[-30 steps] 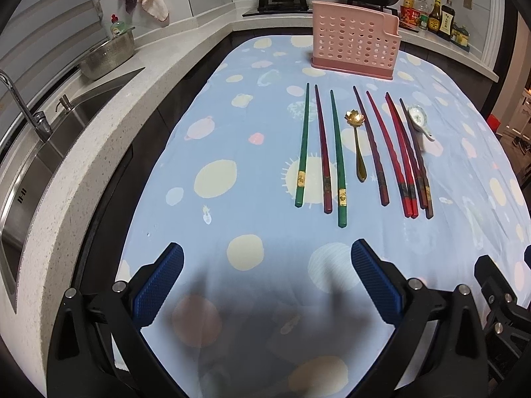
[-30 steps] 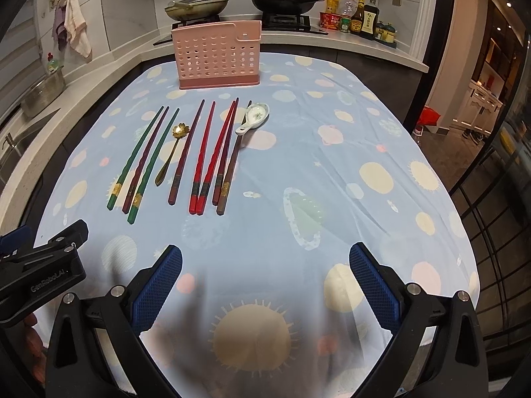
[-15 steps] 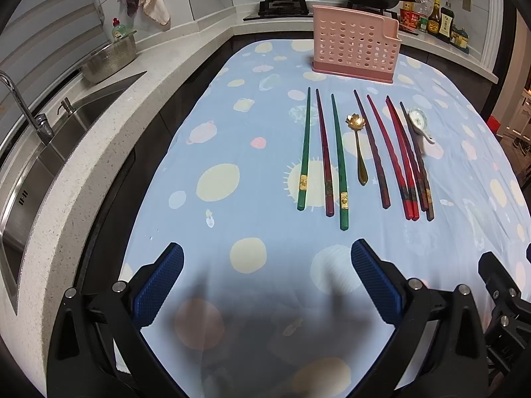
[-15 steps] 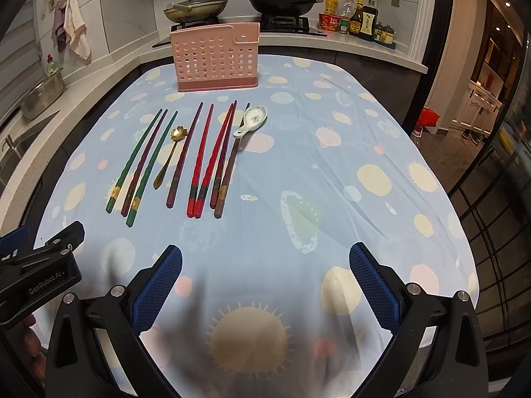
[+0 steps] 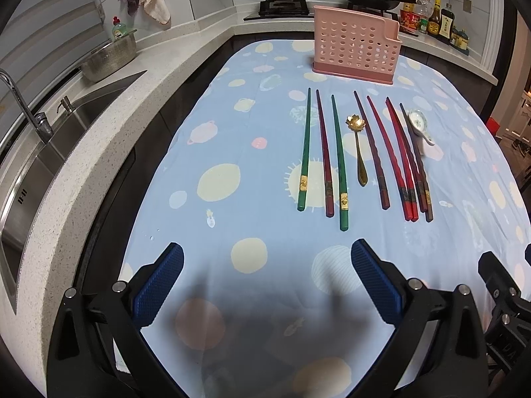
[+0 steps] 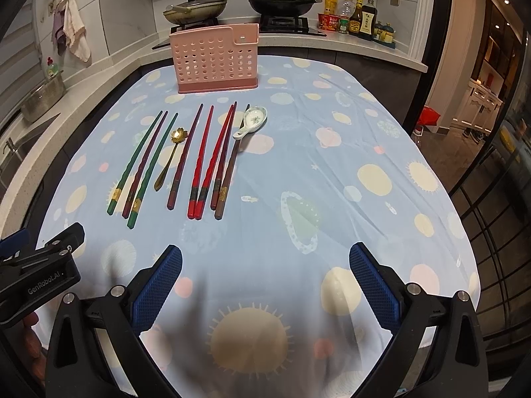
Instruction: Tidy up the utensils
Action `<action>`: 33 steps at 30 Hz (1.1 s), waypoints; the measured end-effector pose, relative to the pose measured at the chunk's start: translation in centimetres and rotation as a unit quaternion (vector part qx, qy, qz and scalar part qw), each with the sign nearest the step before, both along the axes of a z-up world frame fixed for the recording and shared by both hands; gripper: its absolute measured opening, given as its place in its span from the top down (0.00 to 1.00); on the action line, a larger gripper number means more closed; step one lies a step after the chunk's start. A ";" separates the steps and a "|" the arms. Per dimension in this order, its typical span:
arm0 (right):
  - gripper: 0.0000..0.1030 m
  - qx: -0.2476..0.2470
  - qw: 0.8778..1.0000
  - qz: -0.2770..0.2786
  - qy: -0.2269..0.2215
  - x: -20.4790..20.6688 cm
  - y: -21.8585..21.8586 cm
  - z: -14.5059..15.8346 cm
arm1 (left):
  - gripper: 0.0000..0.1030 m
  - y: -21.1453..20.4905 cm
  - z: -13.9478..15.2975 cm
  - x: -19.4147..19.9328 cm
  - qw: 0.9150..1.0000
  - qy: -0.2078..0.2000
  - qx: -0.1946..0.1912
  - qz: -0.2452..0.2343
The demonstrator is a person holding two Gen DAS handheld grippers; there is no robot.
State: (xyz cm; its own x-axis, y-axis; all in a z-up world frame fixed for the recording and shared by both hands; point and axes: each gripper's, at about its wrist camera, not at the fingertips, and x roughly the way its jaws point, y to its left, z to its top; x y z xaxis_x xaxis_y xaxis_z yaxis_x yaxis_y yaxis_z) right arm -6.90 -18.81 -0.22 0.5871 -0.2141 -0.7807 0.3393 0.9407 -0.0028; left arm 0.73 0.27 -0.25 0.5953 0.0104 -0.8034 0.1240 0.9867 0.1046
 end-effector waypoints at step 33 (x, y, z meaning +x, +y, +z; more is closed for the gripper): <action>0.06 0.005 1.000 0.001 0.001 0.3 -0.1 0.1 | 0.06 -0.4 -0.3 0.5 1.000 0.006 -0.005 -0.012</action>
State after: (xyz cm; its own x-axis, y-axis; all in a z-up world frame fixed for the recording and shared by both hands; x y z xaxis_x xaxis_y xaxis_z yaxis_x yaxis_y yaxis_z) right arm -6.62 -18.88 -0.14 0.5856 -0.2051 -0.7842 0.3383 0.9410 0.0066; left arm 1.19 -0.10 -0.53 0.5856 -0.0125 -0.8105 0.1495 0.9844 0.0928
